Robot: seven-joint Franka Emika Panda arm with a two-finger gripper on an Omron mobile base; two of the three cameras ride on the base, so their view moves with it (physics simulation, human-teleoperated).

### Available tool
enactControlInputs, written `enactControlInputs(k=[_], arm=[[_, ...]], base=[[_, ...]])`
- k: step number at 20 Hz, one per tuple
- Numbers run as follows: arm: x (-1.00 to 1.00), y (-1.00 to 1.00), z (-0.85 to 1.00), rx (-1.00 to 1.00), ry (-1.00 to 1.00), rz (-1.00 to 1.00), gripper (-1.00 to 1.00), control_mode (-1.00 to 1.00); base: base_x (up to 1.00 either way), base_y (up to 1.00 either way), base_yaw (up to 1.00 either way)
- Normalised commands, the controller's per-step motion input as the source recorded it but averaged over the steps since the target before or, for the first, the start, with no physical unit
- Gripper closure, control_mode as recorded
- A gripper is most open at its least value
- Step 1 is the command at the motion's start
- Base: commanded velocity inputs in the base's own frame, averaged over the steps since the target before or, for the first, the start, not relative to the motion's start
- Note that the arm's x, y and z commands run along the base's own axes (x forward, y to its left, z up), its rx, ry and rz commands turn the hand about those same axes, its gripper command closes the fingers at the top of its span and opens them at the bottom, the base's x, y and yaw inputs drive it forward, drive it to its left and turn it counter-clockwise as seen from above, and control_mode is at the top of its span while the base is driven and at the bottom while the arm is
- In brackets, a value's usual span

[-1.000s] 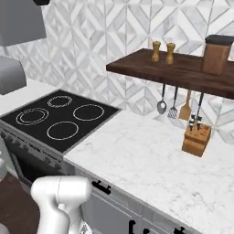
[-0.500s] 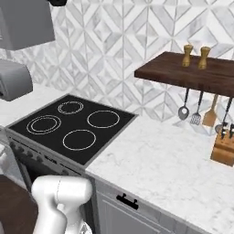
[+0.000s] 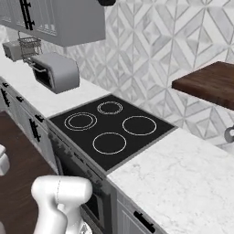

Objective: Gather all objects into one cabinet and sort the glasses and bowls to opposite sides.

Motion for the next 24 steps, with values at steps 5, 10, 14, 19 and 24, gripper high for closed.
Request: enactControlInputs(k=[5, 10, 14, 19, 24], arm=[[0.0, 0.0, 0.0, 0.0, 0.0, 0.0, 1.0, 1.0], [0.0, 0.0, 0.0, 0.0, 0.0, 0.0, 1.0, 1.0], [0.0, 0.0, 0.0, 0.0, 0.0, 0.0, 1.0, 1.0], [0.0, 0.0, 0.0, 0.0, 0.0, 0.0, 1.0, 1.0], [0.0, 0.0, 0.0, 0.0, 0.0, 0.0, 1.0, 1.0]], base=[[-0.25, 0.0, 0.29], [-0.54, 0.0, 0.87], [0.15, 0.0, 0.88], [0.42, -0.02, 0.68], [0.15, 0.06, 0.15]])
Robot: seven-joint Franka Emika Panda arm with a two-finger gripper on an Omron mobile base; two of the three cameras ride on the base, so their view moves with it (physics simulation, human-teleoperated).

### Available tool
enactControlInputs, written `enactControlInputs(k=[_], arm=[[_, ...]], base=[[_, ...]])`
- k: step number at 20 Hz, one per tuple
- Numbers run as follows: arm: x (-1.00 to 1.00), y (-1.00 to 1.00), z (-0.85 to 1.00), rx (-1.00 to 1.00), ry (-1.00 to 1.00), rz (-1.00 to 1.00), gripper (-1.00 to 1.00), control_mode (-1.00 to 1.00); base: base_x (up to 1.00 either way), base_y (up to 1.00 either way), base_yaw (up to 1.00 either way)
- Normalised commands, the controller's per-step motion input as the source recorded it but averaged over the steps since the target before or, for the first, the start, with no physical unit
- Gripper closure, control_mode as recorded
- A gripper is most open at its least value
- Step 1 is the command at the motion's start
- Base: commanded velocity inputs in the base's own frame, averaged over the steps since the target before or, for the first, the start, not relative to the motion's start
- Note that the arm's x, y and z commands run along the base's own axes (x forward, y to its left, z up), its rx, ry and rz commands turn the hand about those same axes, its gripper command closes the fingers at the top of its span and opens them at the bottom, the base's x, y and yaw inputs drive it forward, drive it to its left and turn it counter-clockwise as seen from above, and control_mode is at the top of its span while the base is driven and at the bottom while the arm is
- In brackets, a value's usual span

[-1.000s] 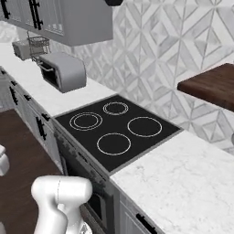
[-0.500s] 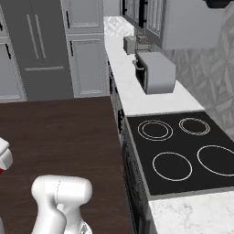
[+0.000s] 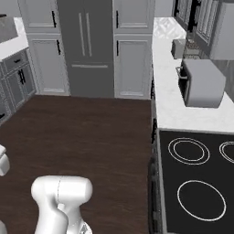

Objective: Gather all objects into one cabinet and sort the glasses and bowls to opposite sides.

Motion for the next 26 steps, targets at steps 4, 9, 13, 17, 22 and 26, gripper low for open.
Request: enactControlInputs(k=[4, 9, 13, 17, 22, 26], arm=[[0.0, 0.0, 0.0, 0.0, 0.0, 0.0, 1.0, 1.0], [0.0, 0.0, 0.0, 0.0, 0.0, 0.0, 1.0, 1.0], [0.0, 0.0, 0.0, 0.0, 0.0, 0.0, 1.0, 1.0], [0.0, 0.0, 0.0, 0.0, 0.0, 0.0, 1.0, 1.0], [0.0, 0.0, 0.0, 0.0, 0.0, 0.0, 1.0, 1.0], [0.0, 0.0, 0.0, 0.0, 0.0, 0.0, 1.0, 1.0]], base=[[0.7, -0.29, 0.47], [1.0, -0.01, 0.06], [1.0, -0.13, 0.0], [1.0, 0.0, 0.0], [1.0, 0.01, 0.0], [1.0, 0.2, 0.0]])
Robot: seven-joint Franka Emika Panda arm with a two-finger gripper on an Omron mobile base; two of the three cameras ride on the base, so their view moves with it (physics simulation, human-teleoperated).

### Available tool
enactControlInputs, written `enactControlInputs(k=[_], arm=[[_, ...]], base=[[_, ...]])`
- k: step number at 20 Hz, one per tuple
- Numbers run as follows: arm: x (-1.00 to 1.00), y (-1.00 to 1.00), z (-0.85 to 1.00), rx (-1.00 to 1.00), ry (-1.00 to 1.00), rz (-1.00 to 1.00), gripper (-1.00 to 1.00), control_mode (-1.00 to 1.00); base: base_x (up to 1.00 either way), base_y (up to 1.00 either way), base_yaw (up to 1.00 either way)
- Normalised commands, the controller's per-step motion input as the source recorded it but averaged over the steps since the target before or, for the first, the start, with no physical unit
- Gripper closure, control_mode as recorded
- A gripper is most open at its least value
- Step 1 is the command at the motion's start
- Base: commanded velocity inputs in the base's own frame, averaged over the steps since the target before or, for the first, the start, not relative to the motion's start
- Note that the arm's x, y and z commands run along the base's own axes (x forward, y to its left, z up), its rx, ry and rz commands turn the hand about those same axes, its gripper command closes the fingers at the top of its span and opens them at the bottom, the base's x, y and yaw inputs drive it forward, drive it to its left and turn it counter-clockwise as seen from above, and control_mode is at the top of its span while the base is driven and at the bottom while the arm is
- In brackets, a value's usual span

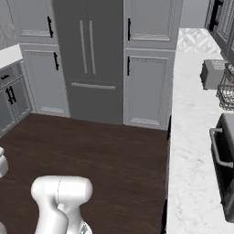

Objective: Gather all objects into one cabinet and sort the glasses and bowls to opposite sides.

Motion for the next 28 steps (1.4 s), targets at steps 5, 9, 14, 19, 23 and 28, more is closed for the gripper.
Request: enactControlInputs(k=[5, 9, 14, 19, 23, 28], arm=[[0.0, 0.0, 0.0, 0.0, 0.0, 0.0, 1.0, 1.0], [0.0, 0.0, 0.0, 0.0, 0.0, 0.0, 1.0, 1.0], [0.0, 0.0, 0.0, 0.0, 0.0, 0.0, 1.0, 1.0], [0.0, 0.0, 0.0, 0.0, 0.0, 0.0, 1.0, 1.0], [0.0, 0.0, 0.0, 0.0, 0.0, 0.0, 1.0, 1.0], [0.0, 0.0, 0.0, 0.0, 0.0, 0.0, 1.0, 1.0]], base=[[1.0, 0.52, 0.0], [0.27, 0.78, 0.09], [0.0, 0.24, 0.18], [-0.04, -0.18, 0.67], [-0.19, 0.0, 0.8], [-0.03, -0.08, 0.45]])
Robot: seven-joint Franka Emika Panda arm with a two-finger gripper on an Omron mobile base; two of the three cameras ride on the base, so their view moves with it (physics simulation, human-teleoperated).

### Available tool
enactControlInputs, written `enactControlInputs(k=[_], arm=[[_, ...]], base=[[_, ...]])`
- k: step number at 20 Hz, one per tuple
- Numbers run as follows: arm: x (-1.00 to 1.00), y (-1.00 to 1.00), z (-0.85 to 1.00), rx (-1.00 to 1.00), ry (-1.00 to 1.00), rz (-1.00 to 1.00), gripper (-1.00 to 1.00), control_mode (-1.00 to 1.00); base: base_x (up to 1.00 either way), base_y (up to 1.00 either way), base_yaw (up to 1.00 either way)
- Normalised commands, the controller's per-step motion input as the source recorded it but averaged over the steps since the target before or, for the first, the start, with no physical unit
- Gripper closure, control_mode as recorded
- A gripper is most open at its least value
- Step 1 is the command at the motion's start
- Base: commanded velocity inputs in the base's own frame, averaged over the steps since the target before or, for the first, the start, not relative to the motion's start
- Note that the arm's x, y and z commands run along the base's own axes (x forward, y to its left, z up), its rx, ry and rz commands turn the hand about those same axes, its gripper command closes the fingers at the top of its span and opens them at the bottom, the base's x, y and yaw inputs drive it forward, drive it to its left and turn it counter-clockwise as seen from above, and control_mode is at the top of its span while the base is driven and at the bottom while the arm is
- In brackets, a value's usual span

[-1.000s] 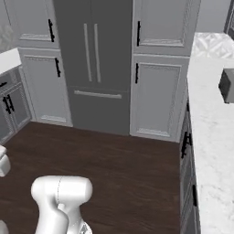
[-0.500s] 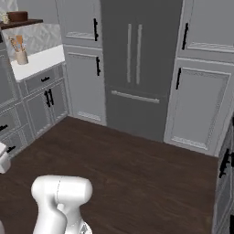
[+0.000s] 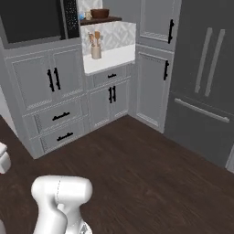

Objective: Gather all objects into one cabinet and sort the glasses and bowls to opposite sides.

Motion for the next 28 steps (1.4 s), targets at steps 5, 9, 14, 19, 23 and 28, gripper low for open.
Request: enactControlInputs(k=[5, 9, 14, 19, 23, 28], arm=[[0.0, 0.0, 0.0, 0.0, 0.0, 0.0, 1.0, 1.0], [0.0, 0.0, 0.0, 0.0, 0.0, 0.0, 1.0, 1.0], [0.0, 0.0, 0.0, 0.0, 0.0, 0.0, 1.0, 1.0], [0.0, 0.0, 0.0, 0.0, 0.0, 0.0, 1.0, 1.0], [0.0, 0.0, 0.0, 0.0, 0.0, 0.0, 1.0, 1.0], [0.0, 0.0, 0.0, 0.0, 0.0, 0.0, 1.0, 1.0]], base=[[0.41, -0.57, 0.21], [0.72, -1.0, 0.43], [0.74, -1.0, 0.38], [0.55, -1.0, 0.36], [0.61, -1.0, 0.35], [0.8, -1.0, 0.3]])
